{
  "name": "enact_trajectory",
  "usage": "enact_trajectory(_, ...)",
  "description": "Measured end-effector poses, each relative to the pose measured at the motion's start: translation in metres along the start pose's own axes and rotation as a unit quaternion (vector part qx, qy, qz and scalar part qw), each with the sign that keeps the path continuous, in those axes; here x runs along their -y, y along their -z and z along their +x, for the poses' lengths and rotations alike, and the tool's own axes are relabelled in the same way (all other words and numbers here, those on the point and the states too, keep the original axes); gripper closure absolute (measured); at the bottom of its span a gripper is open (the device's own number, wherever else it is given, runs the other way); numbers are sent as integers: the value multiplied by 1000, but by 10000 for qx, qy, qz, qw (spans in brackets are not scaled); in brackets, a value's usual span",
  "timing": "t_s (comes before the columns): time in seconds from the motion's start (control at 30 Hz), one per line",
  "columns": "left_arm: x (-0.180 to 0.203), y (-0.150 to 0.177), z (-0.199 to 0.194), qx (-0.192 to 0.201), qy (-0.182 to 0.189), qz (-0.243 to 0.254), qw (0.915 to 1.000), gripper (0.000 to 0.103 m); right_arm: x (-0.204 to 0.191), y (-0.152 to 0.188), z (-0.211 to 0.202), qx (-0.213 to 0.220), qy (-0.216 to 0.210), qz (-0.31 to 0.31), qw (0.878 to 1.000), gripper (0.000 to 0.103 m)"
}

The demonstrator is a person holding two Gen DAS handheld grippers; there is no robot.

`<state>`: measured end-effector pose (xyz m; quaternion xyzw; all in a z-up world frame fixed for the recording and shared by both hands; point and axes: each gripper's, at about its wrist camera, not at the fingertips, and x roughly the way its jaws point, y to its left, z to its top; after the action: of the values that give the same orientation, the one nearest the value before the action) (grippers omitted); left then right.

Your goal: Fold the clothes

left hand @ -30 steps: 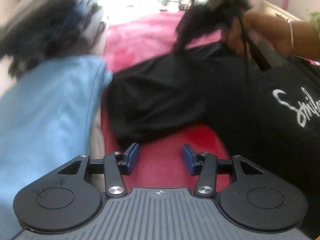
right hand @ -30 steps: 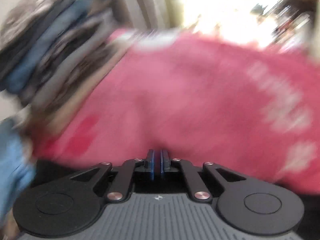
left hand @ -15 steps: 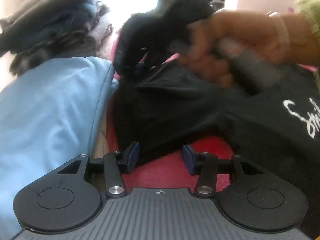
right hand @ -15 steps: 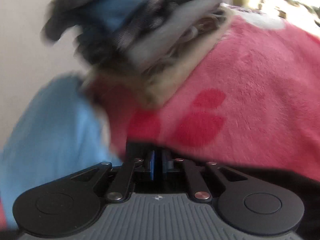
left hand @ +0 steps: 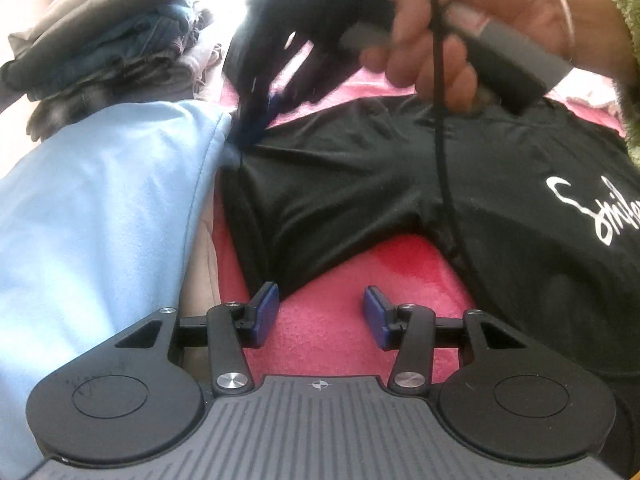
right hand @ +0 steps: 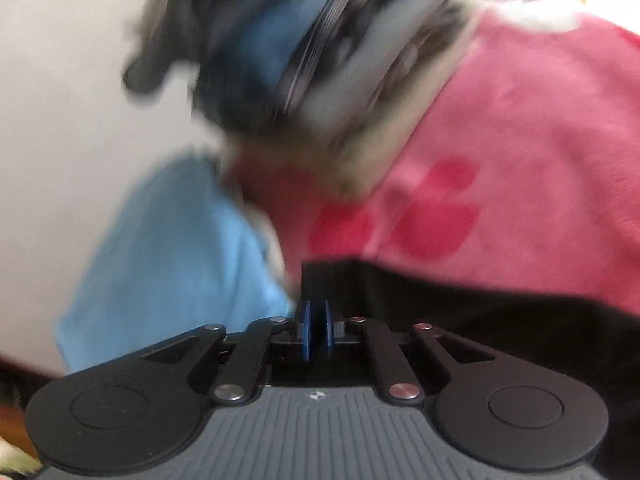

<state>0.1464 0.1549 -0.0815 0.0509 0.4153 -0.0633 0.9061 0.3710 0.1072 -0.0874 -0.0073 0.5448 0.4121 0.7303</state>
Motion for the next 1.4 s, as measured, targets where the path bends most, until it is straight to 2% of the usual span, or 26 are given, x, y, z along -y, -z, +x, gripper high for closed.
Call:
enact_trajectory(0.03, 0, 1, 0, -3, -16, 26, 10000, 56, -3, 2, 8, -35, 0, -5, 10000, 96)
enact_trajectory(0.1, 3, 5, -2, -5, -47, 83, 10000, 56, 8, 0, 19, 345, -333, 595, 9971, 98)
enact_trajectory(0.2, 3, 7, -4, -7, -56, 134, 9999, 56, 34, -2, 22, 951, -870, 1778, 9756, 99)
enact_trajectory(0.23, 3, 8, -5, 2, -58, 163, 9999, 56, 41, 0, 13, 1135, -935, 1967, 9694, 94)
enact_trajectory(0.33, 3, 10, -9, 56, -43, 218, 9997, 56, 61, 5, -17, 1635, -1114, 2436, 9495, 93)
enact_trajectory(0.37, 2, 10, -12, 95, -47, 237, 9997, 56, 63, 7, -31, 1642, -1090, 2306, 9529, 93)
enact_trajectory(0.5, -2, 4, -31, 478, -76, 344, 9982, 58, 58, 26, -91, 1305, -595, 1323, 9808, 93)
enact_trajectory(0.57, -3, -5, -36, 666, -88, 478, 9966, 58, 47, 38, -105, 1136, -347, 825, 9895, 93)
enact_trajectory(0.67, 4, -23, -21, 612, -70, 530, 9967, 58, 29, 62, -101, 961, -223, 359, 9945, 93)
enact_trajectory(0.73, 6, -28, 0, 357, -72, 571, 9977, 57, 18, 77, -99, 856, -173, 103, 9961, 93)
enact_trajectory(0.77, 5, -27, 14, 25, -177, 590, 9981, 57, 16, 81, -98, 834, -225, 102, 9962, 93)
enact_trajectory(0.8, 3, -24, 18, -100, -226, 533, 9983, 57, 13, 85, -96, 812, -277, 100, 9963, 93)
enact_trajectory(0.9, -1, -17, 11, -206, -304, 396, 9985, 57, 6, 97, -92, 746, -433, 96, 9962, 92)
enact_trajectory(1.07, 0, -5, -9, -135, -521, 620, 9966, 57, -4, 115, -91, 660, -637, 105, 9957, 93)
enact_trajectory(1.17, -6, -10, -32, 4, -588, 538, 9968, 58, 16, 120, -157, 755, -332, 247, 9963, 93)
enact_trajectory(1.27, -14, -12, -74, 331, -829, 628, 9940, 57, 25, 154, -234, 610, 279, -185, 9976, 93)
enact_trajectory(1.37, -23, -18, -116, 639, -606, 554, 9946, 57, 28, 221, -300, 292, 809, -316, 9958, 93)
enact_trajectory(1.4, -22, -19, -125, 650, -317, 536, 9959, 57, 28, 245, -313, 222, 955, -291, 9948, 93)
